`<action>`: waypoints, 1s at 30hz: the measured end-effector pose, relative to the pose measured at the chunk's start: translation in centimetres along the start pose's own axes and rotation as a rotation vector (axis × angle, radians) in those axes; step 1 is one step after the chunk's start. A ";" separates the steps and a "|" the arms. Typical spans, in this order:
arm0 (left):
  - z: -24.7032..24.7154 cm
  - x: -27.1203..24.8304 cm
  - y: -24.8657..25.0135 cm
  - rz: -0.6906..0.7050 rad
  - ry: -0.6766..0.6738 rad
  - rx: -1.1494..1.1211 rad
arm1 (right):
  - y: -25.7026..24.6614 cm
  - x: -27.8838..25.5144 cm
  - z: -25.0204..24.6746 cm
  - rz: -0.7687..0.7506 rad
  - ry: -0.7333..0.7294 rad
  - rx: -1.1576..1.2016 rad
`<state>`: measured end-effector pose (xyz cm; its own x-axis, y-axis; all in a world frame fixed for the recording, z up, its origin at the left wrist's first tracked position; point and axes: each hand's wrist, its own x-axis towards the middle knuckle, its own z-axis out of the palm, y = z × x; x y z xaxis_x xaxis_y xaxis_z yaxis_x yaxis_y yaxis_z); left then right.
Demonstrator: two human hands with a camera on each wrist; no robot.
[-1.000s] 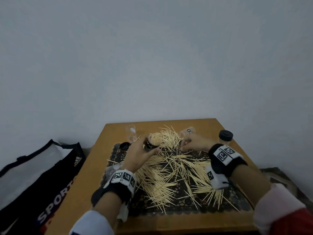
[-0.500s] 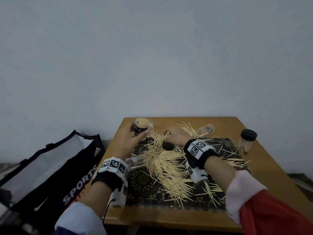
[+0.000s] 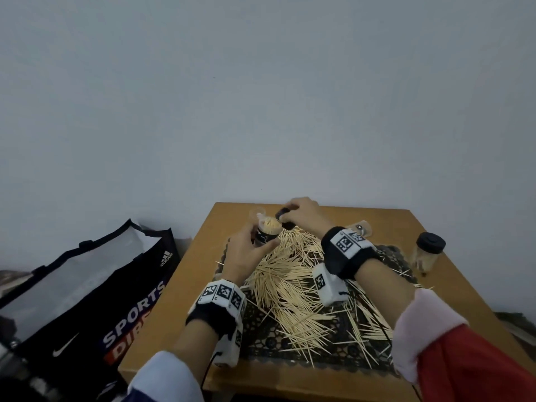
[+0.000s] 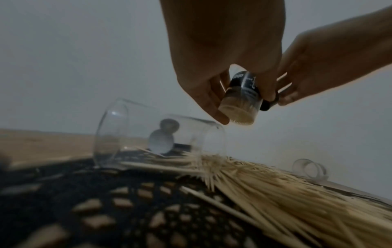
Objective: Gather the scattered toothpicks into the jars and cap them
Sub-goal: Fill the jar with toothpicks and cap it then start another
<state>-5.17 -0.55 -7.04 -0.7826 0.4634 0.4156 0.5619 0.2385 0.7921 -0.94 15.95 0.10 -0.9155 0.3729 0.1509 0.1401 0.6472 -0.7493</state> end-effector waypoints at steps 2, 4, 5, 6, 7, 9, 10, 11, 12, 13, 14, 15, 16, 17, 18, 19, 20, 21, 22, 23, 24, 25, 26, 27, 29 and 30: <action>0.7 -0.1 -0.1 0.010 0.006 -0.020 | -0.9 -0.1 -1.6 -0.032 0.003 -0.006; 1.2 -0.1 -0.3 -0.003 -0.010 -0.028 | -1.1 -0.3 -2.9 -0.043 -0.085 -0.075; 1.4 -0.1 -0.4 -0.008 -0.018 -0.037 | -1.0 -0.4 -3.3 -0.030 -0.178 -0.105; 1.6 -0.1 -0.4 -0.012 -0.028 -0.056 | -0.8 -0.5 -3.6 -0.012 -0.282 -0.119; 1.9 0.0 -0.4 -0.017 -0.039 -0.066 | -0.4 -0.6 -3.6 0.009 -0.363 -0.129; 2.6 0.0 -0.2 -0.005 -0.045 -0.047 | 0.4 -0.9 -3.4 0.027 -0.370 -0.177; 2.9 0.0 0.0 0.003 -0.048 -0.025 | 0.8 -0.9 -3.1 0.033 -0.329 -0.210; 3.3 0.0 0.1 0.008 -0.050 0.001 | 1.2 -1.0 -2.8 0.043 -0.298 -0.250; 3.5 0.0 0.2 0.016 -0.048 0.031 | 1.6 -1.0 -2.5 0.063 -0.292 -0.289; 3.8 0.0 0.4 0.022 -0.049 0.060 | 2.0 -1.1 -2.2 0.089 -0.311 -0.328; 4.0 0.0 0.4 0.034 -0.053 0.080 | 2.2 -1.3 -2.0 0.112 -0.348 -0.369; 4.2 0.0 0.4 0.042 -0.065 0.095 | 2.5 -1.5 -1.9 0.131 -0.391 -0.408; 4.3 0.0 0.4 0.050 -0.084 0.108 | 2.7 -1.8 -1.8 0.145 -0.432 -0.441; 4.4 0.0 0.4 0.054 -0.105 0.123 | 2.9 -2.1 -1.7 0.162 -0.468 -0.471; 4.5 0.0 0.4 0.056 -0.118 0.130 | 3.0 -2.5 -1.7 0.176 -0.497 -0.496; 4.5 0.0 0.3 0.052 -0.127 0.136 | 3.2 -2.9 -1.6 0.197 -0.517 -0.515; 4.5 0.0 0.3 0.055 -0.127 0.139 | 3.4 -3.3 -1.6 0.221 -0.534 -0.527; 4.6 0.1 0.3 0.059 -0.128 0.143 | 3.6 -3.6 -1.7 0.243 -0.553 -0.531; 4.5 0.1 0.3 0.067 -0.129 0.148 | 3.8 -4.0 -1.8 0.262 -0.580 -0.529; 4.6 0.1 0.3 0.068 -0.132 0.152 | 3.9 -4.4 -2.0 0.278 -0.621 -0.523; 4.5 0.1 0.3 0.072 -0.136 0.155 | 4.0 -4.8 -2.2 0.295 -0.672 -0.518; 4.5 0.1 0.2 0.073 -0.138 0.159 | 4.2 -5.2 -2.3 0.315 -0.719 -0.521; 4.6 0.1 0.1 0.072 -0.140 0.164 | 4.2 -5.6 -2.4 0.328 -0.756 -0.532; 4.5 0.1 0.1 0.070 -0.143 0.168 | 4.4 -5.9 -2.4 0.333 -0.777 -0.537; 4.5 0.0 0.1 0.073 -0.147 0.174 | 5.0 -6.1 -2.3 0.329 -0.765 -0.514; 4.5 0.0 0.1 0.076 -0.149 0.178 | 5.3 -6.2 -2.2 0.323 -0.740 -0.496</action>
<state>-3.94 3.35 -9.00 -0.6954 0.6033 0.3905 0.6665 0.3382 0.6643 6.28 18.59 -3.39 -0.7873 0.1774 -0.5905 0.4169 0.8587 -0.2979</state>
